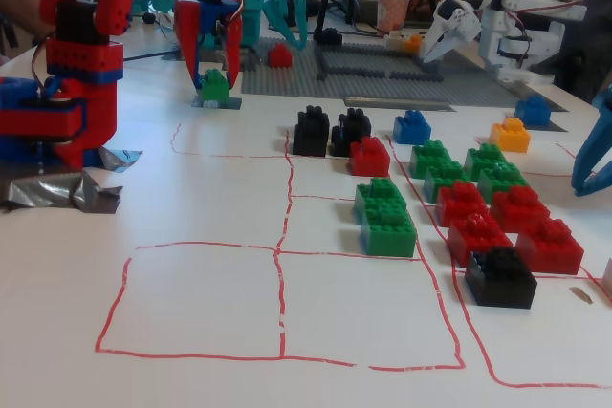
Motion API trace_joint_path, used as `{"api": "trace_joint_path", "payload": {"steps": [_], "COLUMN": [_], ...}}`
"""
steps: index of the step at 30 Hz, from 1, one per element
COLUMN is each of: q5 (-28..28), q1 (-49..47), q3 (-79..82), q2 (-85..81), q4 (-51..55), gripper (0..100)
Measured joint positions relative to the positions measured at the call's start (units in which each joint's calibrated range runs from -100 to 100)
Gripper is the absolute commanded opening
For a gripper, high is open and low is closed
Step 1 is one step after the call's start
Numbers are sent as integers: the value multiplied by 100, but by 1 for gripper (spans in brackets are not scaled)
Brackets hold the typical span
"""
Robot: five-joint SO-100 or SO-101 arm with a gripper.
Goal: Grab the block and put it in the grey marker
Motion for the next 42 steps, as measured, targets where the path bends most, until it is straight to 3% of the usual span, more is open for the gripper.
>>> {"api": "trace_joint_path", "payload": {"steps": [4,19,34,42], "q5": [0,0,107,230], "q1": [7,-37,-29,-22], "q3": [-18,-18,-27,-27], "q2": [0,0,0,-668], "q4": [0,0,8,202], "gripper": [12,30,32,26]}}
